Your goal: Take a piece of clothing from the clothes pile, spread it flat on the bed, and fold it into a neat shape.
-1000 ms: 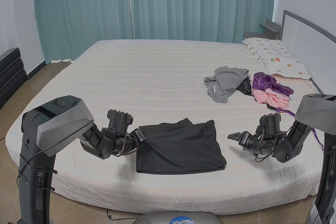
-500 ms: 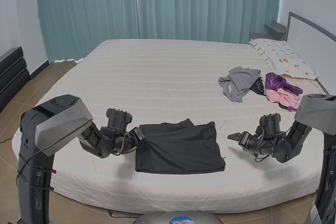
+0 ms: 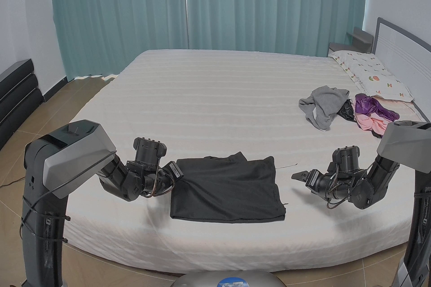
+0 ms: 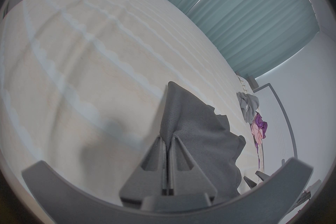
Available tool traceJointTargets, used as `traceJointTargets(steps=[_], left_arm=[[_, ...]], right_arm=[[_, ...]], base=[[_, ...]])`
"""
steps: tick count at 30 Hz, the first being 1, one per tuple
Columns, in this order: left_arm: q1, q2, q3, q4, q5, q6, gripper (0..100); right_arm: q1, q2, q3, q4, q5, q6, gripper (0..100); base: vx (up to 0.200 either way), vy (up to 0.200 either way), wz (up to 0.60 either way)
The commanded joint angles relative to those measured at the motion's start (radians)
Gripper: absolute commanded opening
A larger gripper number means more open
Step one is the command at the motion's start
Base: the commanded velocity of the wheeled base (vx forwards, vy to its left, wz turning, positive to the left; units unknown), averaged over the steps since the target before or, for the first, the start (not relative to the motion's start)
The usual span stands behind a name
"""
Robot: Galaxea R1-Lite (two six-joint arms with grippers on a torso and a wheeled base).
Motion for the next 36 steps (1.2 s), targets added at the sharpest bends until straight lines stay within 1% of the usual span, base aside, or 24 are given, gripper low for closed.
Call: traceJointTargets(steps=[1,15,28,29,36], left_arm=[[0.001,0.001,-0.003,-0.001,0.0,-0.001,0],[0.001,0.004,-0.015,-0.002,-0.009,-0.002,0],[-0.006,0.002,-0.01,0.001,-0.011,-0.002,0],[-0.006,0.002,-0.01,0.001,-0.011,-0.002,100],[-0.006,0.004,-0.01,-0.001,-0.011,-0.002,100]], right_arm=[[0.001,0.002,0.0,0.0,0.0,0.0,100],[0.002,0.003,0.0,0.0,0.0,0.0,100],[0.004,0.005,0.0,0.001,0.0,0.0,100],[0.004,0.005,0.0,0.001,0.0,0.0,100],[0.016,0.013,0.0,0.001,0.0,0.0,100]], base=[[0.0,0.2,0.0],[0.0,0.2,0.0],[0.0,0.0,0.0],[0.0,0.0,0.0],[0.0,0.0,0.0]])
